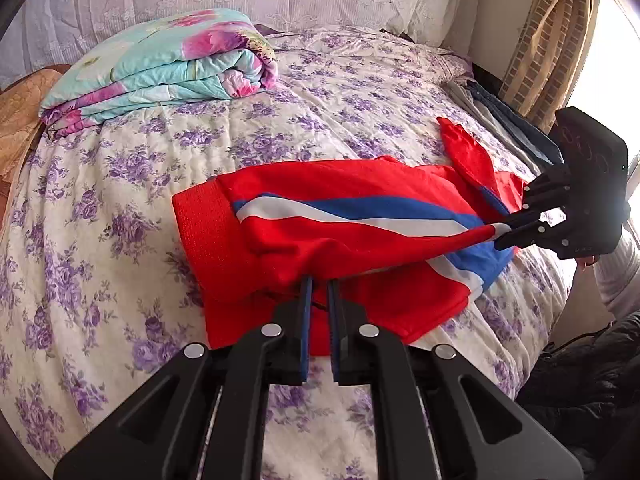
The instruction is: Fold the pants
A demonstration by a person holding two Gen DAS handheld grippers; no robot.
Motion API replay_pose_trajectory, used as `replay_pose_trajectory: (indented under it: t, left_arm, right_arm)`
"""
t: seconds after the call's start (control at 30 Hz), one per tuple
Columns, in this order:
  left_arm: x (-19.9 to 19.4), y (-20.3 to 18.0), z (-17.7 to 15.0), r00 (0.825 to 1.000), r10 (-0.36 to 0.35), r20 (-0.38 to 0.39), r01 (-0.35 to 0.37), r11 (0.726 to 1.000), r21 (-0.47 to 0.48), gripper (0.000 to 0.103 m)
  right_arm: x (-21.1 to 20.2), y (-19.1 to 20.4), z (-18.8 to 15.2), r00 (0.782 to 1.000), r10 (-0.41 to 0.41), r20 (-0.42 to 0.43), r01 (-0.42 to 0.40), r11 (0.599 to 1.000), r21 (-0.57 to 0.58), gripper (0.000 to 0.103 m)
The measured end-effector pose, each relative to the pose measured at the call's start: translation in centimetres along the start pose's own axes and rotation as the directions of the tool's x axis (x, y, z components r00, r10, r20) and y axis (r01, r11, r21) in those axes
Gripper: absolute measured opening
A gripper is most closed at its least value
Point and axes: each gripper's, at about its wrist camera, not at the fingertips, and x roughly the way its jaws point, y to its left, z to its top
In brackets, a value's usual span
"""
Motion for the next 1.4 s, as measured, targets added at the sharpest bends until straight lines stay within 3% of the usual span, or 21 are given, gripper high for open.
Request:
replay_pose_trajectory:
  t: [0.17,0.4,0.5,0.63,0.67,0.7,0.77,0.87,0.9,0.93,0.97,1.0,1.07,1.2,1.33,1.4]
  left_arm:
    - [-1.1,-1.2,-1.6,1.000,-0.001,0.022,0.001,1.000,0.018,0.007]
    - [2.3,0.6,-3.6,0.992,0.040,-0.117,-0.045,0.998,-0.040,0.006]
    - [1.3,0.5,-4.5,0.992,0.047,-0.117,-0.054,0.997,-0.052,0.007]
    - [-3.0,-1.4,-4.2,0.997,0.073,-0.023,-0.073,0.997,-0.027,0.008]
    - [-4.3,-2.1,-3.7,0.998,0.065,0.020,-0.064,0.998,-0.020,0.016]
    - [-5.4,-2.6,-2.9,0.996,0.059,0.066,-0.058,0.998,-0.022,0.037]
    - [-6.7,-3.5,-1.3,0.986,0.065,0.155,-0.057,0.997,-0.055,0.067]
    - [-5.6,-4.8,1.2,0.978,0.030,0.209,-0.013,0.996,-0.084,0.068]
    - [-4.4,-5.2,1.9,0.979,0.037,0.202,-0.017,0.995,-0.103,0.068]
    - [-3.0,-5.4,2.4,0.983,0.036,0.179,-0.013,0.992,-0.128,0.067]
    - [-1.3,-5.5,2.5,0.990,0.020,0.140,0.002,0.988,-0.155,0.051]
    - [0.3,-5.4,2.5,0.996,0.002,0.092,0.016,0.982,-0.189,0.030]
    - [3.0,-5.2,1.5,1.000,-0.007,0.001,0.007,0.966,-0.257,0.006]
    - [6.3,-4.3,-1.3,0.994,0.040,-0.100,-0.072,0.939,-0.336,0.000]
    - [6.7,-2.6,-2.6,0.998,-0.036,-0.052,0.008,0.886,-0.463,0.000]
    - [6.6,-2.7,-2.7,0.998,-0.027,-0.053,-0.002,0.871,-0.491,0.000]
  right_arm:
    - [0.3,0.5,-1.4,0.999,0.035,-0.016,-0.035,0.999,0.013,0.011]
    - [4.5,0.5,-3.1,0.996,0.041,-0.082,-0.038,0.998,0.040,0.012]
    - [4.8,0.4,-3.3,0.996,0.040,-0.081,-0.036,0.998,0.056,0.013]
    - [2.9,0.8,-3.0,0.994,0.096,-0.059,-0.090,0.992,0.088,0.051]
    - [2.0,1.2,-2.8,0.996,0.087,-0.034,-0.084,0.994,0.074,0.053]
    - [1.0,1.6,-2.5,0.997,0.080,-0.003,-0.080,0.995,0.056,0.056]
    - [-0.7,2.4,-1.8,0.995,0.067,0.075,-0.069,0.997,0.032,0.057]
    - [-1.7,2.7,-0.4,0.982,-0.033,0.185,0.021,0.998,0.067,0.055]
    - [-1.4,2.6,0.0,0.977,-0.080,0.200,0.062,0.994,0.094,0.041]
    - [-0.6,2.7,0.3,0.978,-0.088,0.188,0.067,0.991,0.115,0.015]
    - [0.4,2.5,0.5,0.985,-0.065,0.161,0.043,0.990,0.134,0.008]
    - [1.4,2.1,0.4,0.989,-0.043,0.141,0.021,0.987,0.160,0.011]
    - [2.8,2.4,-0.4,0.993,-0.031,0.111,0.010,0.984,0.181,0.011]
    - [5.7,2.6,-2.0,0.999,-0.043,0.020,0.037,0.973,0.228,0.011]
    - [5.2,1.5,-1.3,1.000,0.015,0.008,-0.017,0.964,0.266,0.011]
    - [2.8,0.1,-0.3,1.000,0.021,0.013,-0.024,0.957,0.288,0.011]
